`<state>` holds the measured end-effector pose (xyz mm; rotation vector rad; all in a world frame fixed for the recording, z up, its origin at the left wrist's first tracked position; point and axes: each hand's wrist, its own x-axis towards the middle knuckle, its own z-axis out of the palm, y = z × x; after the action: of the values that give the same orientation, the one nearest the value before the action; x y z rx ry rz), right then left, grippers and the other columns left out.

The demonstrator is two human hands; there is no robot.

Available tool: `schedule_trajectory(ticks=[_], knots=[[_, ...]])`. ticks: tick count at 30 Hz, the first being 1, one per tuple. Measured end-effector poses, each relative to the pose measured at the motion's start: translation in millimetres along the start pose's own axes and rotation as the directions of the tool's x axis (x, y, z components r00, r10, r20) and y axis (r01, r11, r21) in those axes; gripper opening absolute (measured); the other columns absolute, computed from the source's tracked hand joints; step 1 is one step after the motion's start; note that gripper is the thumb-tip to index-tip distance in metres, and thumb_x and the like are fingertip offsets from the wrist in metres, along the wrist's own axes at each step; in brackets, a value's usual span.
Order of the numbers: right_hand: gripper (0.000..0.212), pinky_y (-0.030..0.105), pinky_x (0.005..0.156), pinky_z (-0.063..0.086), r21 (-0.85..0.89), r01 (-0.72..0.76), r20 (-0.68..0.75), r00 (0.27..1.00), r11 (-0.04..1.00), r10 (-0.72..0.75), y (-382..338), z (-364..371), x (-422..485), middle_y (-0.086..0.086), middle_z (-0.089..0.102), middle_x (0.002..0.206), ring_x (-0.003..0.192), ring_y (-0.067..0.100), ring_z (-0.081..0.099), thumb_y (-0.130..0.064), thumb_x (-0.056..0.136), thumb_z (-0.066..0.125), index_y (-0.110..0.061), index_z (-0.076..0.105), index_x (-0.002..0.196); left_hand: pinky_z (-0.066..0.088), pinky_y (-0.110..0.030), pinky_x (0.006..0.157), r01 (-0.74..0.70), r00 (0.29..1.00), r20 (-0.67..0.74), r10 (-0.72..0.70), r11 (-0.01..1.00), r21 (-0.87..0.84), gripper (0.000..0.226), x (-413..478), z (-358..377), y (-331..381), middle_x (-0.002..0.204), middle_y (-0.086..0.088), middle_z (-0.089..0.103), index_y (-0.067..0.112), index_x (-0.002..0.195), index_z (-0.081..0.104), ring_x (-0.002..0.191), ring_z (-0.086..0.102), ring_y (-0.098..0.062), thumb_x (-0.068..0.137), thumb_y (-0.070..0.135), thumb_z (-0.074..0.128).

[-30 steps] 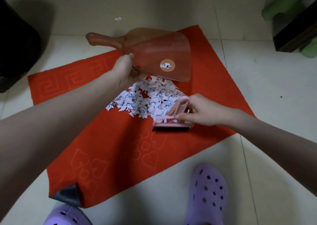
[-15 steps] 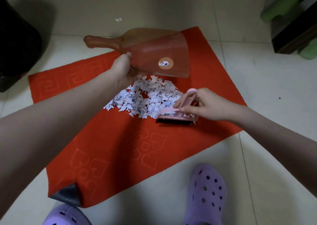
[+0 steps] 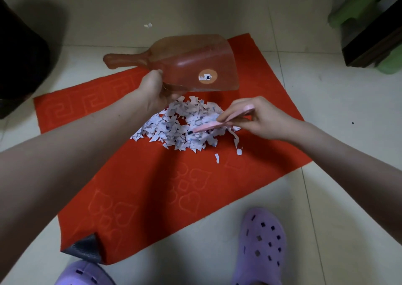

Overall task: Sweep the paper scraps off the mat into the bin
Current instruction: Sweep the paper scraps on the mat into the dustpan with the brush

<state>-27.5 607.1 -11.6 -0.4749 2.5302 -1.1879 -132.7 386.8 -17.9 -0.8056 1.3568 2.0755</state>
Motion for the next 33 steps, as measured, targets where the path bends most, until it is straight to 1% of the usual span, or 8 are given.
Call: schedule_trajectory(ticks=[2, 4, 7, 10, 16, 22, 28, 33], knots=[[0.019, 0.023, 0.086, 0.051, 0.073, -0.001, -0.096, 0.995, 0.997, 0.008, -4, -4, -5, -0.013, 0.068, 0.100, 0.098, 0.004, 0.066, -0.012, 0.086, 0.068, -0.018, 0.072, 0.104, 0.059, -0.041, 0.077, -0.002, 1.000, -0.004, 0.002, 0.999, -0.035, 0.027, 0, -1, 5, 0.103, -0.013, 0.067, 0.009, 0.098, 0.054, 0.095, 0.068, -0.026, 0.102, 0.015, 0.028], [0.020, 0.031, 0.085, 0.054, 0.124, -0.040, -0.226, 0.972, 0.991, 0.068, -3, -3, -12, -0.016, 0.069, 0.099, 0.095, 0.005, 0.067, -0.013, 0.088, 0.066, -0.028, 0.069, 0.100, 0.058, -0.041, 0.080, -0.010, 1.000, -0.013, 0.009, 0.999, -0.041, 0.026, 1, -2, 10, 0.110, -0.012, 0.067, 0.009, 0.097, 0.054, 0.100, 0.068, -0.027, 0.102, 0.013, 0.028], [0.031, 0.045, 0.076, 0.055, 0.106, -0.095, -0.476, 0.869, 0.990, 0.134, 0, 5, -20, -0.020, 0.066, 0.090, 0.082, 0.013, 0.068, -0.013, 0.088, 0.059, -0.043, 0.061, 0.093, 0.058, -0.040, 0.083, -0.021, 1.000, -0.006, 0.021, 0.999, -0.047, 0.026, 2, -2, 19, 0.111, -0.013, 0.068, 0.008, 0.106, 0.055, 0.101, 0.069, -0.028, 0.101, 0.012, 0.029], [0.038, 0.043, 0.063, 0.053, 0.111, -0.182, -0.613, 0.761, 0.977, 0.211, 4, 10, -23, -0.019, 0.064, 0.082, 0.071, 0.027, 0.067, -0.007, 0.088, 0.057, -0.045, 0.056, 0.088, 0.058, -0.039, 0.081, -0.014, 1.000, 0.008, 0.014, 0.998, -0.060, 0.030, 1, 1, 25, 0.110, -0.014, 0.069, 0.008, 0.117, 0.056, 0.098, 0.070, -0.028, 0.101, 0.013, 0.031], [0.008, 0.034, 0.060, 0.045, 0.025, -0.383, -0.650, 0.696, 0.923, 0.306, 31, 19, -26, 0.006, 0.063, 0.073, 0.065, 0.027, 0.060, -0.007, 0.085, 0.056, -0.015, 0.055, 0.083, 0.057, -0.041, 0.085, -0.023, 0.999, 0.023, 0.025, 0.997, -0.079, 0.032, -8, 5, 26, 0.113, -0.013, 0.068, 0.007, 0.122, 0.052, 0.101, 0.068, -0.028, 0.101, 0.012, 0.029], [0.004, 0.032, 0.063, 0.040, -0.135, -0.482, -0.573, 0.751, 0.866, 0.328, 43, 30, -16, 0.008, 0.061, 0.067, 0.069, 0.026, 0.058, -0.010, 0.087, 0.053, -0.006, 0.052, 0.084, 0.058, -0.041, 0.079, -0.021, 1.000, -0.001, 0.021, 0.999, -0.041, 0.028, -9, -6, 25, 0.110, -0.014, 0.068, 0.008, 0.113, 0.054, 0.099, 0.069, -0.029, 0.101, 0.012, 0.028], [0.006, 0.027, 0.062, 0.033, -0.067, -0.375, -0.484, 0.822, 0.925, 0.298, 14, 43, 25, 0.005, 0.059, 0.072, 0.066, 0.024, 0.054, -0.009, 0.088, 0.053, -0.014, 0.050, 0.086, 0.058, -0.040, 0.081, -0.013, 1.000, -0.017, 0.012, 0.999, -0.041, 0.030, -6, -13, 23, 0.112, -0.015, 0.067, 0.007, 0.115, 0.054, 0.099, 0.069, -0.028, 0.102, 0.012, 0.028], [0.005, 0.037, 0.059, 0.045, 0.004, -0.200, -0.545, 0.821, 0.980, 0.170, -23, 32, 32, 0.013, 0.066, 0.075, 0.065, 0.028, 0.062, -0.006, 0.084, 0.054, -0.009, 0.056, 0.087, 0.059, -0.041, 0.073, -0.012, 1.000, -0.028, 0.011, 0.999, -0.036, 0.033, -6, -13, 22, 0.114, -0.016, 0.067, 0.006, 0.124, 0.051, 0.101, 0.068, -0.029, 0.101, 0.010, 0.028]])
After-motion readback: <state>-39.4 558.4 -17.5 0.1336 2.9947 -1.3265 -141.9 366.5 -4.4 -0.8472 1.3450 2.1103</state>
